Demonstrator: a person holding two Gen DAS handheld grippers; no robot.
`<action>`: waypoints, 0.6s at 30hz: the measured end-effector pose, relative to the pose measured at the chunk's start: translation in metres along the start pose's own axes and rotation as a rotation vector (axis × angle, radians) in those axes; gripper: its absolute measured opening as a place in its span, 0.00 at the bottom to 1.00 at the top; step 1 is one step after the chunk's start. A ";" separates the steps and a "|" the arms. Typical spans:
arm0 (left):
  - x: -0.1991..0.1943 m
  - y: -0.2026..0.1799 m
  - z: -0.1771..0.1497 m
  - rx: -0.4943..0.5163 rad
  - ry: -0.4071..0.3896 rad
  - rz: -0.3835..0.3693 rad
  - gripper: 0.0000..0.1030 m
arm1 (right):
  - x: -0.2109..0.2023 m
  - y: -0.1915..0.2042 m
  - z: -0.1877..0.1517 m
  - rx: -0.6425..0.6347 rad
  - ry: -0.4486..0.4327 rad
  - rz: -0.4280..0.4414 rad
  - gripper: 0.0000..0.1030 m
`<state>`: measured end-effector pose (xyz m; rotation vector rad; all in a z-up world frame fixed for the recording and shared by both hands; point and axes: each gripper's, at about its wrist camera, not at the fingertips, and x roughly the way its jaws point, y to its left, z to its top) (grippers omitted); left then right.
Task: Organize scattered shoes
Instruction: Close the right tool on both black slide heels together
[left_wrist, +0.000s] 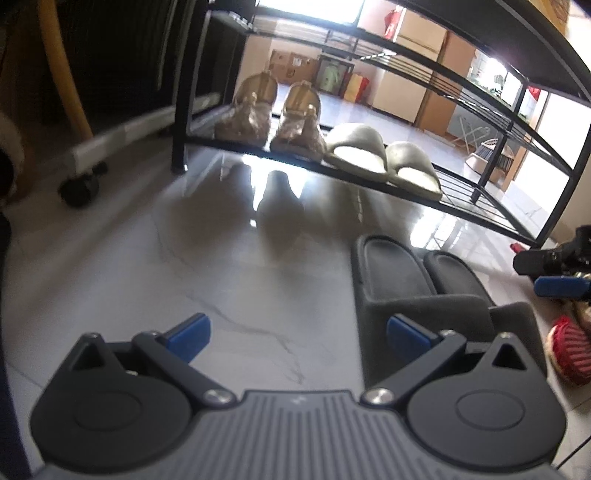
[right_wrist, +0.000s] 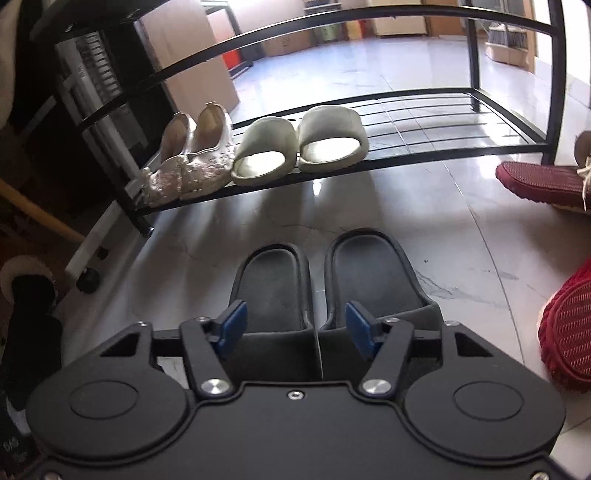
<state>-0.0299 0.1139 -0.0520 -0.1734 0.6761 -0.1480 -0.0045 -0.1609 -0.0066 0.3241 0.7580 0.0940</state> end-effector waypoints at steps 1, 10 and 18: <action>0.000 0.001 0.001 0.003 -0.001 0.007 0.99 | 0.001 0.000 0.000 0.007 0.002 -0.007 0.58; 0.002 0.009 0.008 -0.005 -0.009 0.069 0.99 | 0.010 0.007 -0.007 0.007 0.013 -0.009 0.61; 0.003 0.010 0.009 -0.004 -0.007 0.076 0.99 | 0.018 0.015 -0.005 -0.005 0.034 -0.006 0.66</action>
